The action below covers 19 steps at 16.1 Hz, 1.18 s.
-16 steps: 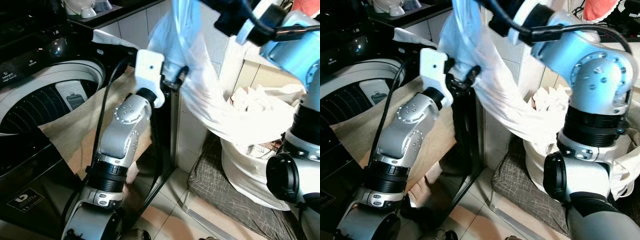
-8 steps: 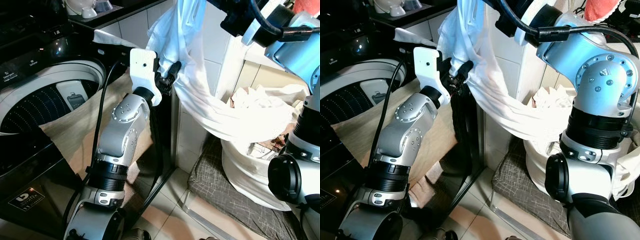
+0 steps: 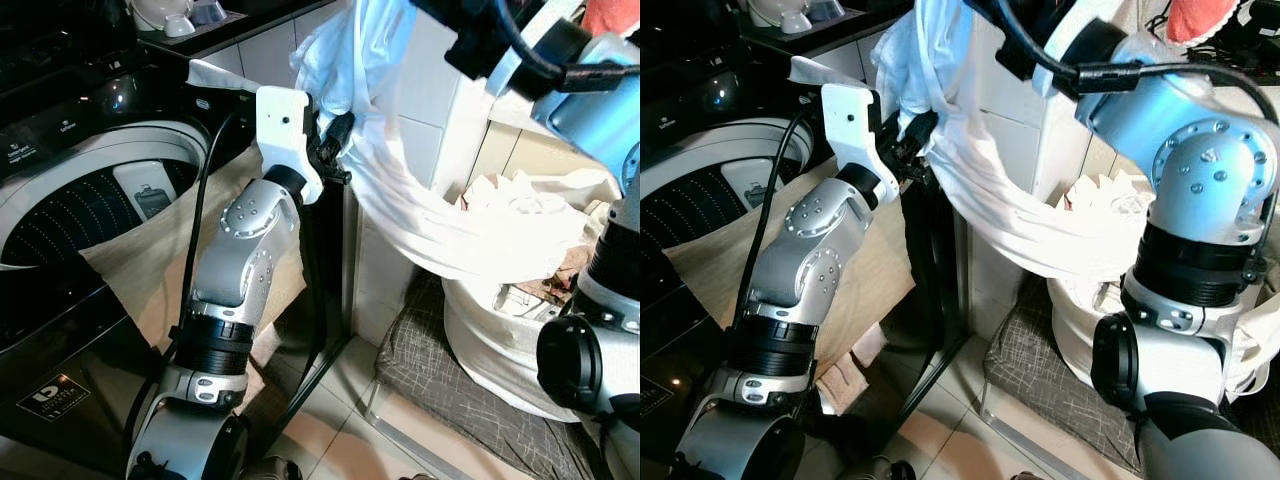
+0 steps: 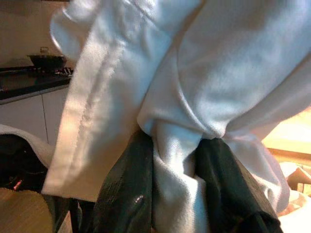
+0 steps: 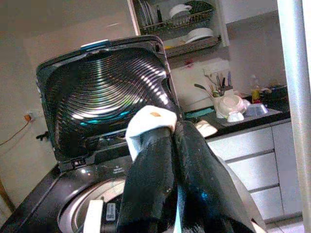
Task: Clothes washing
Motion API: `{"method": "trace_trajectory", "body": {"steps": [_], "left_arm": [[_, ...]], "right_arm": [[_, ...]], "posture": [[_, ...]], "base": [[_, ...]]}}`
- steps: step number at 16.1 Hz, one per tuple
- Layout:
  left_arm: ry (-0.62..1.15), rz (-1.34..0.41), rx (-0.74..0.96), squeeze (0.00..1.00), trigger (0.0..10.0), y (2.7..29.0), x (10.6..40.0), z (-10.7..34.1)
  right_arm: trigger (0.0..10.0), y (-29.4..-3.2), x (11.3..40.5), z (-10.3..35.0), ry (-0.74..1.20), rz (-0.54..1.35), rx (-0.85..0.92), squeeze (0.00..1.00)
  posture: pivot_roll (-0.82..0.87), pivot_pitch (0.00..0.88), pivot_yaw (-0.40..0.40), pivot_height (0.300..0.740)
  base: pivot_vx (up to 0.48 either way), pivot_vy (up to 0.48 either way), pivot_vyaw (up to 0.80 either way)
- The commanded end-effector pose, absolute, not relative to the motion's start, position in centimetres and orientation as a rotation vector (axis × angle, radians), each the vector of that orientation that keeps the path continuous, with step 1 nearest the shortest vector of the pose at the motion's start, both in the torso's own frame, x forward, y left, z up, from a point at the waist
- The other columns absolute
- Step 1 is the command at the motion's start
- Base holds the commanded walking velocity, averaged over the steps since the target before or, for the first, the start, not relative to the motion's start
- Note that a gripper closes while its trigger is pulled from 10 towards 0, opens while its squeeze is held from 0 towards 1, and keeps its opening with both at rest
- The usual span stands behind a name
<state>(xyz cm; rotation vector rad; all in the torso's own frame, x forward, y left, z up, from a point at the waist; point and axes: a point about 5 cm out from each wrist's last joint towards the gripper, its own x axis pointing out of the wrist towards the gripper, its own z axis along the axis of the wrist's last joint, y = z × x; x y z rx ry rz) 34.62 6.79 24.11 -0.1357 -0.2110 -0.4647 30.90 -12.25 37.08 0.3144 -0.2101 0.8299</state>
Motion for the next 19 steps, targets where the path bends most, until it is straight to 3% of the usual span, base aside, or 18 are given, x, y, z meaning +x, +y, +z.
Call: {"method": "trace_trajectory", "body": {"steps": [1,2,3,6,7,12,13,14,15,19], "left_arm": [[-0.236,-0.431,-0.124,0.0,0.0,7.6,35.0,25.0],[-0.239,-0.425,-0.121,0.0,0.0,7.7,35.1,25.1],[-0.259,-0.39,-0.109,0.0,0.0,8.6,35.5,25.9],[-0.313,-0.331,-0.092,0.0,0.0,10.4,36.3,28.0],[-0.334,-0.327,-0.069,0.0,0.0,10.8,36.7,29.0],[-0.424,-0.251,0.019,0.0,0.0,13.3,38.0,32.9],[-0.471,-0.187,0.078,0.0,0.0,14.7,38.7,35.1],[-0.532,-0.089,0.175,0.0,0.0,16.4,39.2,38.0],[-0.532,-0.089,0.175,0.0,0.0,16.4,39.2,38.0],[-0.727,0.456,0.812,0.0,0.0,21.3,37.0,47.3]], "right_arm": [[9.5,-12.4,30.4,37.2,-0.22,0.826,0.303,0.0],[9.5,-12.5,30.4,37.1,-0.212,0.817,0.299,0.0],[10.0,-13.1,30.1,36.1,-0.187,0.817,0.287,1.0],[10.0,-14.3,29.1,33.4,-0.112,0.834,0.266,1.0],[10.0,-15.8,28.8,31.1,-0.043,0.814,0.25,1.0],[10.0,-19.8,27.6,28.3,0.052,0.618,0.174,1.0],[10.0,-20.3,27.3,28.2,0.05,0.59,0.136,0.08],[10.0,-20.2,26.9,28.2,0.039,0.61,0.12,0.0],[10.0,-20.2,26.9,28.2,0.039,0.61,0.12,0.0],[10.0,-19.3,26.4,28.3,0.016,0.652,0.089,0.0]], "posture": [[-0.09,0.0,0.084,0.74],[-0.09,0.0,0.084,0.74],[-0.08,0.0,0.083,0.74],[-0.08,0.0,0.091,0.74],[-0.08,0.0,0.095,0.74],[-0.08,0.0,0.112,0.74],[-0.08,0.0,0.117,0.74],[-0.08,0.0,0.117,0.74],[-0.08,0.0,0.117,0.74],[-0.08,0.0,0.126,0.74]], "base": [[0.0,0.0,0.0],[0.0,0.0,0.0],[0.0,0.0,0.0],[0.0,0.0,0.0],[0.0,0.0,0.0],[0.0,0.0,0.0],[0.0,0.0,0.0],[0.0,0.0,0.0],[0.0,0.0,0.0],[0.0,0.0,0.0]]}}
